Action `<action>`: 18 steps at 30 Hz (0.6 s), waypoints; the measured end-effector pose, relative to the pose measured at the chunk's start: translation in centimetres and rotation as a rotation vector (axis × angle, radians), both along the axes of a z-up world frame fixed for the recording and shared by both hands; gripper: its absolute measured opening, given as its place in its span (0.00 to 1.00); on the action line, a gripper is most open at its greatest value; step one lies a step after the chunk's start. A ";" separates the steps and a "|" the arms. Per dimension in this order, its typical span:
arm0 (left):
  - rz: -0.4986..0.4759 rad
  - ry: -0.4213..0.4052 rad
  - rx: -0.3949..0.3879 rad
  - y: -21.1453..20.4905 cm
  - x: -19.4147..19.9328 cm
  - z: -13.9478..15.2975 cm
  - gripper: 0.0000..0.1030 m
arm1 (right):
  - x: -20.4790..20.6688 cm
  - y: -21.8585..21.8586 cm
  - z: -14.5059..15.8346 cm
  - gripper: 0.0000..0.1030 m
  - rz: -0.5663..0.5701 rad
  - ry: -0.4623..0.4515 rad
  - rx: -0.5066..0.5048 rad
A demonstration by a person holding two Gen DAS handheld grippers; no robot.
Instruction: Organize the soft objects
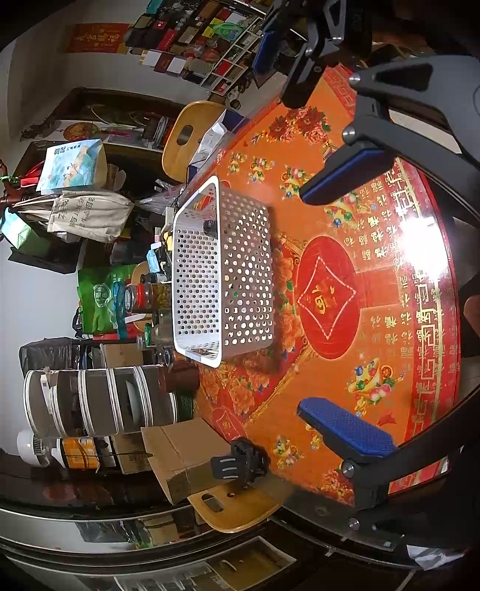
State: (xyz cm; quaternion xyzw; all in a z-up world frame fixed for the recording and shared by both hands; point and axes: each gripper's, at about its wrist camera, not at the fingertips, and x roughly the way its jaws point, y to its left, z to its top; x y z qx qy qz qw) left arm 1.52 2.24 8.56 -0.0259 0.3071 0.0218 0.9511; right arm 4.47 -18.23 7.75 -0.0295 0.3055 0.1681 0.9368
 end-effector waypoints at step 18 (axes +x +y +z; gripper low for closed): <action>-0.002 0.000 0.003 -0.2 0.0 -0.3 1.00 | -0.1 -0.1 0.0 0.98 0.001 0.000 0.001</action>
